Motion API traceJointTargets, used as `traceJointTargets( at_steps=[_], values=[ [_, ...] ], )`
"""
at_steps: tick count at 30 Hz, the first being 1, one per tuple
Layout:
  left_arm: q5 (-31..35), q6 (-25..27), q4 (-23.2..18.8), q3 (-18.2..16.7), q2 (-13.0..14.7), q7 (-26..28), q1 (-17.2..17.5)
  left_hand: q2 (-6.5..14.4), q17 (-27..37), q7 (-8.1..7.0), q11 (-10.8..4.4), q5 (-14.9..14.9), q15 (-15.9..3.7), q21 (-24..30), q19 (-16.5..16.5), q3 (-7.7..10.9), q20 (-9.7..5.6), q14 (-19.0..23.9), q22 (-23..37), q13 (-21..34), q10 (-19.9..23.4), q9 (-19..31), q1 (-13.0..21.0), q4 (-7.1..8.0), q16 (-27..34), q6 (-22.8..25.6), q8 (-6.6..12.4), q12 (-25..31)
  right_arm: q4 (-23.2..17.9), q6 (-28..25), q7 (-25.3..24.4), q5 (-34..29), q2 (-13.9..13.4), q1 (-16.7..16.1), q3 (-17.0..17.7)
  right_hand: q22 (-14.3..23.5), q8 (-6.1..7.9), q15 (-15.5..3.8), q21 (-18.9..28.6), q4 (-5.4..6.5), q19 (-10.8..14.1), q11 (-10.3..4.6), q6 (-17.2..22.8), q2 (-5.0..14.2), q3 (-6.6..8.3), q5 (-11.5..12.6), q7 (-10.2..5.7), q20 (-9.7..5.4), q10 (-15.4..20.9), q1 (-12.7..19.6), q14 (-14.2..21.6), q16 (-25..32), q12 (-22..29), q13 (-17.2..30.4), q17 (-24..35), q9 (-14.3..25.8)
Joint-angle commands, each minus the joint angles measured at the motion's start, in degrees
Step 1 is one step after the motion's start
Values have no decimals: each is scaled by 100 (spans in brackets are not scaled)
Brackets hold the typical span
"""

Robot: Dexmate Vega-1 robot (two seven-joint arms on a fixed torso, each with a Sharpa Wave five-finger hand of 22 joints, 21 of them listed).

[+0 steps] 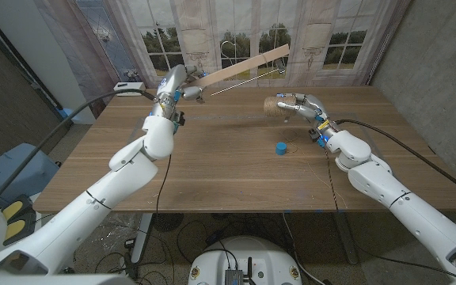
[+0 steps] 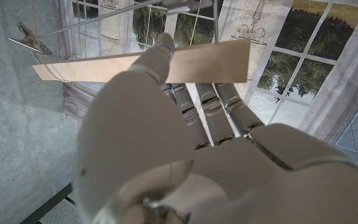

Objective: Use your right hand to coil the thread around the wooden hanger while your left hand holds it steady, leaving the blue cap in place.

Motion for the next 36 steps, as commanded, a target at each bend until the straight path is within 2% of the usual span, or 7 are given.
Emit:
traceJointTargets(
  at_steps=[1,10,16,29,36],
  values=[
    [-512,142,-505,-317,518,-592,279,372,37,123,-10,33,-1222,50,-38,169,-463,904,17,5,67,313,291,129,12,579,32,-8,568,-71,-285,-142,151,236,4,-3,-7,-1842,67,4,-404,419,333,1715,45,16,300,-623,449,1752,1603,-12,448,554,14,17],
    [-710,621,-881,-399,930,-1095,365,362,55,97,-12,31,-1225,80,-53,171,-461,926,19,29,71,304,278,135,5,588,14,-18,1063,126,-426,-289,370,454,-49,-35,-21,-1838,121,12,-445,402,327,1717,44,18,297,-621,434,1751,1605,-43,451,569,43,22],
    [-865,749,-991,-384,1143,-1353,349,357,65,103,17,31,-1222,98,-62,172,-459,939,19,18,86,301,269,138,2,587,2,-34,1396,302,-471,-390,540,650,-103,-54,-27,-1837,147,22,-482,393,327,1720,43,19,291,-618,431,1744,1598,-62,454,577,60,26],
    [-1248,663,-993,-327,1460,-1779,226,349,90,84,7,30,-1227,140,-84,176,-455,951,20,41,87,300,252,142,-14,587,-19,-61,2176,900,-290,-434,974,1112,-205,-100,-38,-1838,213,39,-552,389,323,1728,43,22,279,-612,409,1733,1591,-101,446,583,99,35],
    [-1624,593,-995,-416,1684,-2111,203,347,85,74,0,30,-1227,162,-98,176,-450,955,20,45,101,299,233,149,-37,589,-30,-75,2541,1024,-109,-593,1103,1499,-359,-124,-41,-1839,253,41,-577,371,326,1729,46,23,272,-612,416,1734,1588,-120,450,588,120,39]
  ],
)
